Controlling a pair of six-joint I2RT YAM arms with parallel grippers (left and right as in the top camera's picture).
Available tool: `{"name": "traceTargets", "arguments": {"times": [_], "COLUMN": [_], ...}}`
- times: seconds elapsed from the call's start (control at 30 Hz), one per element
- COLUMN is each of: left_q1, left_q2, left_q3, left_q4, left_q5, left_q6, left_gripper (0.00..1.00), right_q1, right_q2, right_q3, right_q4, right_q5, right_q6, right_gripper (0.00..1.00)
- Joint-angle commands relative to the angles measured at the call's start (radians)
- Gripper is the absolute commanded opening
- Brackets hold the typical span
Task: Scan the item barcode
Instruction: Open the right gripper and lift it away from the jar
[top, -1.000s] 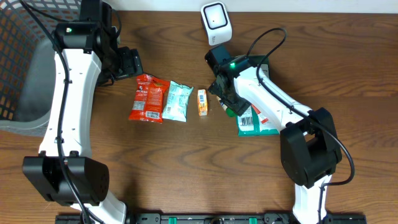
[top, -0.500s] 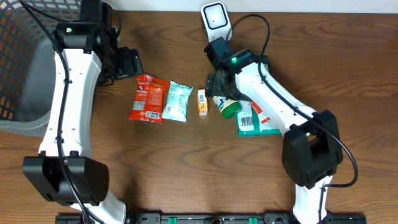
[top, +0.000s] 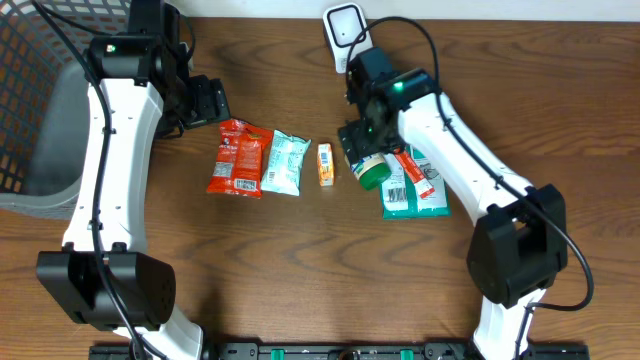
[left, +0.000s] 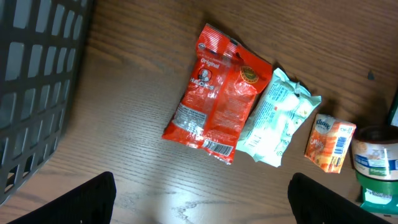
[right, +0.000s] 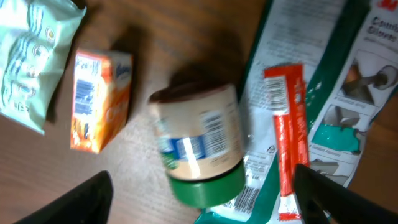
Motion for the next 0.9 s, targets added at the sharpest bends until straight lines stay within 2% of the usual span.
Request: {"name": "traceTargets", "arguments": {"times": [0.0,0.1,0.2,0.33,0.47,0.6,0.87], "left_q1": [0.002,0.002,0.002,0.002,0.002,0.002,0.002], "left_q2": [0.002,0.002,0.002,0.002,0.002,0.002,0.002], "left_q3": [-0.001,-0.001,-0.001,-0.001,-0.001,-0.001,-0.001], "left_q4": [-0.002,-0.002,-0.002,-0.002,-0.002,-0.002,-0.002], "left_q5": [-0.019,-0.019,-0.019,-0.019,-0.019,-0.019,-0.019], "left_q6": [0.002,0.002,0.002,0.002,0.002,0.002,0.002], "left_gripper": [0.89,0.89,0.89,0.89,0.89,0.89,0.89], "right_q1": [-0.036,-0.052,-0.057,-0.059,-0.059,-0.059,-0.041], "right_q2": [-0.023,-0.023,-0.023,-0.023,-0.023,-0.023,-0.023], "right_q3": [0.006,-0.018,-0.049,-0.106,-0.165,-0.196,-0.196], "right_q4": [0.028,0.063,0.083,0.124,0.179,0.192,0.192], "right_q5": [-0.027,-0.06,-0.079,-0.088,-0.211,-0.274,-0.293], "right_q6": [-0.051,-0.057,-0.067,-0.068,-0.141,-0.153,-0.157], "right_gripper": [0.83,0.81,0.75,0.74,0.73,0.68,0.69]}}
